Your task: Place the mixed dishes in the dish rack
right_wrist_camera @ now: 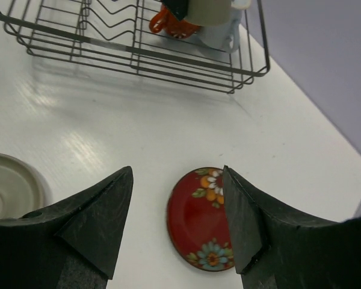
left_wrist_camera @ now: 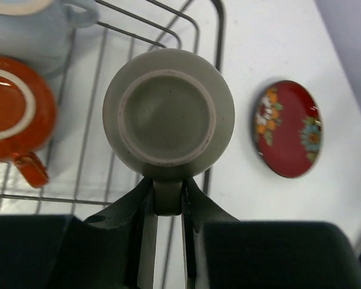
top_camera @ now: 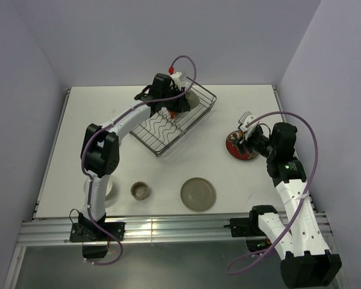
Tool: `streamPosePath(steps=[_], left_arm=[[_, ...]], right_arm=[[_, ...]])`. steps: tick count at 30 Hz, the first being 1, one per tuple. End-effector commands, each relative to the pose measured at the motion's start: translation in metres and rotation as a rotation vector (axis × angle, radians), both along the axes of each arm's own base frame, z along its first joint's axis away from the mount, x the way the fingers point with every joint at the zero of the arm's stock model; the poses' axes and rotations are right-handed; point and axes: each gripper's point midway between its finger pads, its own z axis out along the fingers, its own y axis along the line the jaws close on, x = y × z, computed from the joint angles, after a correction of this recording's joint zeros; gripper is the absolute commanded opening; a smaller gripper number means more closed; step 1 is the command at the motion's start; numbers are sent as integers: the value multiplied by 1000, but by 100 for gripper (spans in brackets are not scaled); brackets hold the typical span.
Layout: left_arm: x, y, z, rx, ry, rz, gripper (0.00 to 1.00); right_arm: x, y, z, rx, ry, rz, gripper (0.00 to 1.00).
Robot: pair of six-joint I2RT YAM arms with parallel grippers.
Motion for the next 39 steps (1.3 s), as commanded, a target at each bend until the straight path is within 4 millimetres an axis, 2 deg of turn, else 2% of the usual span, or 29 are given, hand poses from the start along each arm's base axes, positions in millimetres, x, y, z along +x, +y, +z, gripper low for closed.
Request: streamPosePath(steps=[1,6,8,9,18,32,38,39], left_arm=[[32,-3,34,20,-230,22,0],[42,-18,8,63,-262,2,0],[46,-23,5,73,-268,-2,0],[48,-25,-7,85,-254,-3,0],[63,-27,-46,119,-235,49,0],[70,-40,-81,115,-226,66,0],[72,-43,-88,116,-216,90,13],[72,-43,-88,117,-217,92,20]], right_arm=[[-7,7,-1,113,46,-15,68],[-9,-2,-3,159,40,-75,68],[-10,-4,-7,168,46,-90,68],[-11,-5,-6,171,37,-95,68],[-16,-8,-15,215,40,-132,68],[-21,-11,-24,241,48,-163,68],[-23,-10,-25,255,47,-164,68],[-22,-11,-26,255,49,-167,68]])
